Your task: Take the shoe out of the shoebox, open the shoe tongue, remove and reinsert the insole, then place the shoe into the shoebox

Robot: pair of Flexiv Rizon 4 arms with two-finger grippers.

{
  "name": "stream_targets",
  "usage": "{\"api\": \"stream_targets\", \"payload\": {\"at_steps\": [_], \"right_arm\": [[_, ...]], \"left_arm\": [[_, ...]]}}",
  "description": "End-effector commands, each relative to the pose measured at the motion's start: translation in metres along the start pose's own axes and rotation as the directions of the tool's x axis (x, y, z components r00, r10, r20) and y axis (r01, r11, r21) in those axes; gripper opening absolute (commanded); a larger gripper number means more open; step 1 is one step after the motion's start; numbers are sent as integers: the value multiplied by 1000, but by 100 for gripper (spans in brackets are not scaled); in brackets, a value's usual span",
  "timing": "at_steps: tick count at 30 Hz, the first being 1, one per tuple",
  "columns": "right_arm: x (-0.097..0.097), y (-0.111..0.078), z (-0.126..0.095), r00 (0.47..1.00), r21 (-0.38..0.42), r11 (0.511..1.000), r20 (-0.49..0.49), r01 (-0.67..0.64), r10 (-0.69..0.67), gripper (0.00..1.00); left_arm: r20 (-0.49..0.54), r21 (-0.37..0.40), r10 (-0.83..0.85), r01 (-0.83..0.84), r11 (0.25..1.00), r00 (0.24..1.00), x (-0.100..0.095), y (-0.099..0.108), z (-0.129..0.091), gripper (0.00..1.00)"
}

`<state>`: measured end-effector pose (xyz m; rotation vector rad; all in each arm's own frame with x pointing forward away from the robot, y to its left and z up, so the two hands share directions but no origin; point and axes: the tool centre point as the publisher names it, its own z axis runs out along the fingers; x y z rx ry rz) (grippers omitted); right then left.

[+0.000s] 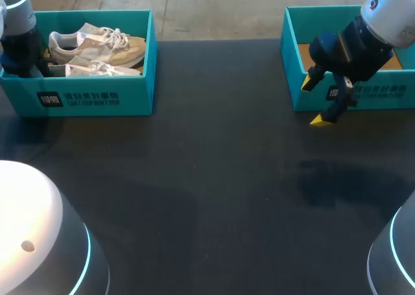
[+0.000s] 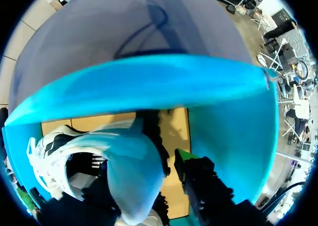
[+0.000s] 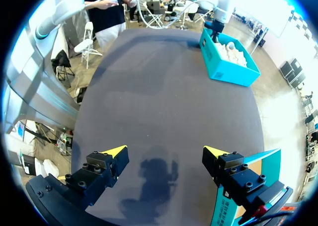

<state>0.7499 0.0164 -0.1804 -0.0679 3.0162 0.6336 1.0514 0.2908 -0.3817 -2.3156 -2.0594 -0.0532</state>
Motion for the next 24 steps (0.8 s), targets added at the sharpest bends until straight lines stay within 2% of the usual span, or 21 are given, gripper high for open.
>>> {"api": "stream_targets", "payload": {"at_steps": [1,3,4,5,11,19,24], "right_arm": [[-1,1,1,1000,2,1000,-1,-1,1,100],[-1,1,1,1000,2,1000,-1,-1,1,100],[-1,1,1,1000,2,1000,-1,-1,1,100],[-1,1,1,1000,2,1000,-1,-1,1,100],[-1,1,1,1000,2,1000,-1,-1,1,100],[-1,1,1,1000,2,1000,-1,-1,1,100],[-1,1,1,1000,2,1000,-1,-1,1,100]], "left_arm": [[-4,4,4,-4,1000,1000,1,3,4,25],[-6,3,7,-7,1000,1000,1,3,4,18],[-7,2,8,-8,1000,1000,1,3,4,12],[-7,2,8,-8,1000,1000,1,3,4,0],[-19,-10,31,-31,999,999,5,2,-6,0],[-22,-25,36,-37,999,999,11,2,-40,0],[-28,-16,7,-7,1000,1000,15,6,-70,0]]}}
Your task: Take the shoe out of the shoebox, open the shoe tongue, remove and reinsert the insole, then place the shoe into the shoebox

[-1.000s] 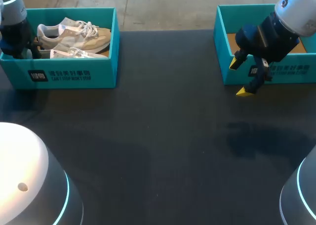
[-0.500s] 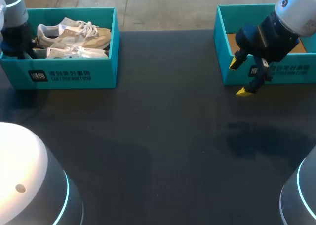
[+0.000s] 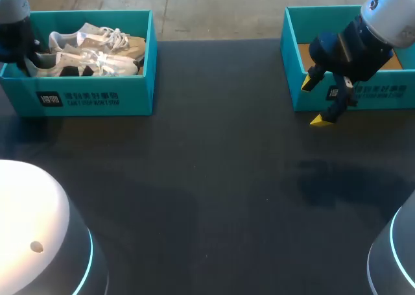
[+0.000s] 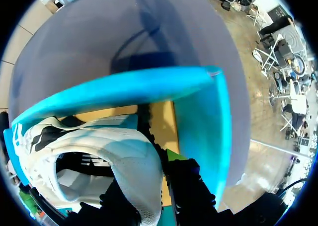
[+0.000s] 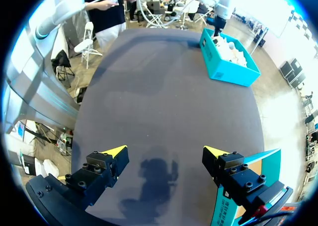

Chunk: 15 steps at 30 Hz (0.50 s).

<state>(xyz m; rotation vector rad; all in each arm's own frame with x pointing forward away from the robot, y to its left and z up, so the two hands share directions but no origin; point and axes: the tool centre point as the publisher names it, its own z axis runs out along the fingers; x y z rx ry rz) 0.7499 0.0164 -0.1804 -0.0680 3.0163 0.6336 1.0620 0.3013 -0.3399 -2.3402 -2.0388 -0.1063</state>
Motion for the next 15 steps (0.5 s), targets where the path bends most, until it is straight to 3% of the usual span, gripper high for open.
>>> {"api": "stream_targets", "payload": {"at_steps": [1,5,9,10,15], "right_arm": [[-1,1,1,1000,2,1000,-1,-1,1,100],[-1,1,1,1000,2,1000,-1,-1,1,100],[-1,1,1,1000,2,1000,-1,-1,1,100],[-1,1,1,1000,2,1000,-1,-1,1,100],[-1,1,1,1000,2,1000,-1,-1,1,100]], "left_arm": [[-6,13,-19,19,1000,1000,2,-1,-32,0],[-13,30,-35,35,999,999,7,5,-54,0],[-13,30,-35,35,999,999,7,5,-54,0],[-42,53,-21,24,998,999,11,10,-79,0],[-51,42,-39,41,998,998,13,16,-111,0]]}}
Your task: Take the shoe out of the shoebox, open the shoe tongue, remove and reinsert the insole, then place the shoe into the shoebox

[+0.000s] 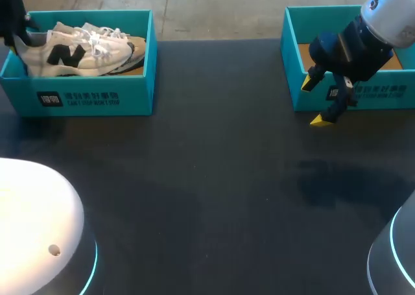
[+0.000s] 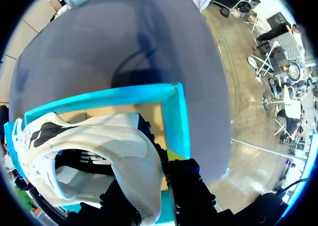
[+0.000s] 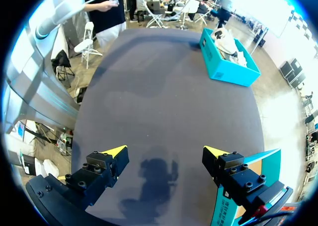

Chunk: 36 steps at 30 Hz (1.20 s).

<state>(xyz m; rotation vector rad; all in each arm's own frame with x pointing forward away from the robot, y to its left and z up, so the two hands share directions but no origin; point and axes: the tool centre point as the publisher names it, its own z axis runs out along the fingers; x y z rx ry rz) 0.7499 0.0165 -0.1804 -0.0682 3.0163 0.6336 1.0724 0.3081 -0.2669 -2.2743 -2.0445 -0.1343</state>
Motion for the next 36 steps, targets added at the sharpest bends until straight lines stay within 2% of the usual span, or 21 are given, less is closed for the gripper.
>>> {"api": "stream_targets", "payload": {"at_steps": [1,11,17,36], "right_arm": [[-1,0,1,1000,2,1000,-1,-2,2,100],[-1,0,1,1000,2,1000,-1,-2,2,100],[-1,0,1,1000,2,1000,-1,-2,2,100],[-1,0,1,1000,2,1000,-1,-2,2,100]], "left_arm": [[-2,13,-19,19,1000,1000,2,5,-45,0],[-48,-9,-31,30,1000,998,3,11,-84,0],[-16,-14,-33,33,999,999,6,11,-103,0],[-16,-14,-33,33,999,999,6,11,-103,0]]}}
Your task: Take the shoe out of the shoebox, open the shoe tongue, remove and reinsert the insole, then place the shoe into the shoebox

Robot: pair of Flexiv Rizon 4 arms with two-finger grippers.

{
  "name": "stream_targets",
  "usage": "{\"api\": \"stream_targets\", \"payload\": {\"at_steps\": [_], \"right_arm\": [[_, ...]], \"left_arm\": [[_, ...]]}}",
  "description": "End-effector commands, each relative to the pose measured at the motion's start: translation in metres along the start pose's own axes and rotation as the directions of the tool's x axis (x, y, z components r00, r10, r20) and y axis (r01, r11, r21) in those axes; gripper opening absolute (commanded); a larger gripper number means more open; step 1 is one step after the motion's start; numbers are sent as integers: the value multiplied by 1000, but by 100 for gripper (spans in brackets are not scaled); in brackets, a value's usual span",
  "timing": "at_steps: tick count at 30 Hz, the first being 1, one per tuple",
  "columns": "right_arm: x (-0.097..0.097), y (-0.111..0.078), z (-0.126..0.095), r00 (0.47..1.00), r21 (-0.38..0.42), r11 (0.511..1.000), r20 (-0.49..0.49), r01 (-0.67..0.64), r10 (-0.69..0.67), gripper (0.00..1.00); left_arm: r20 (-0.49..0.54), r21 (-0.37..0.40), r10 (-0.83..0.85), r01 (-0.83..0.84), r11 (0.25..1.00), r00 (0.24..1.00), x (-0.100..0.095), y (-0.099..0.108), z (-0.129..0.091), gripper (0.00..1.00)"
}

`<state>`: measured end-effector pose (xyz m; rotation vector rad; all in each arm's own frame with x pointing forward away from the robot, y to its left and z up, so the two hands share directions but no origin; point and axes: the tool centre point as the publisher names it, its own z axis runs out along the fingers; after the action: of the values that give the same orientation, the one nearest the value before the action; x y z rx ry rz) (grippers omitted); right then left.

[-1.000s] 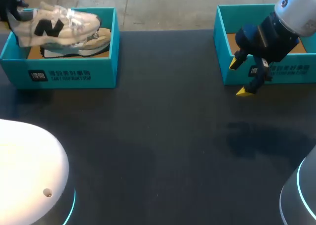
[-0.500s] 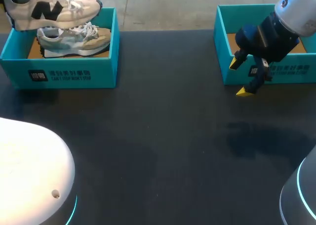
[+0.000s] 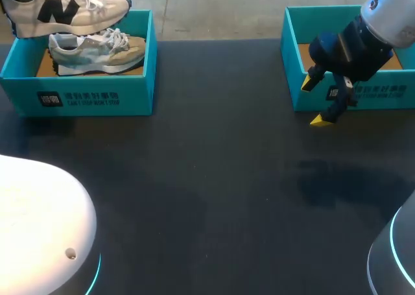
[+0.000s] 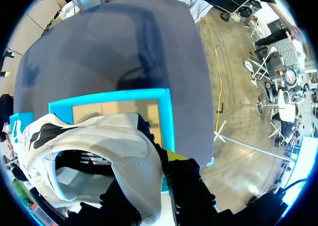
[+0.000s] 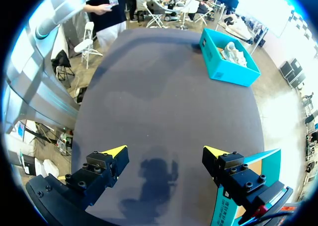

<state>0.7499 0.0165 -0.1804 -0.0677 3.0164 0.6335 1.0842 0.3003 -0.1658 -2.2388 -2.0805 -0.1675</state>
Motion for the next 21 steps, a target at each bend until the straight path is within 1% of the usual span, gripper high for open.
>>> {"api": "stream_targets", "payload": {"at_steps": [1,5,8,12,13,16,21], "right_arm": [[-1,0,1,1000,2,1000,-1,-1,1,100],[-1,0,1,1000,2,1000,-1,-1,1,100],[-1,0,1,1000,2,1000,-1,-1,1,100],[-1,0,1,1000,2,1000,-1,-1,1,100],[-1,0,1,1000,2,1000,-1,-1,1,100],[-1,0,1,1000,2,1000,-1,-1,1,100],[-1,0,1,1000,2,1000,-1,-1,1,100]], "left_arm": [[0,-1,1,-1,1000,1000,1,-1,-2,0],[0,-1,1,-1,1000,1000,1,-1,-2,0],[-27,3,28,-28,1000,999,-6,-12,0,0],[-22,2,53,-53,999,998,-11,-33,-8,0],[-42,-12,45,-46,999,998,-13,-39,-10,0],[-38,-23,19,-20,1000,999,-15,-54,-17,0],[-49,-2,2,-2,1000,999,-27,-82,-25,0]]}}
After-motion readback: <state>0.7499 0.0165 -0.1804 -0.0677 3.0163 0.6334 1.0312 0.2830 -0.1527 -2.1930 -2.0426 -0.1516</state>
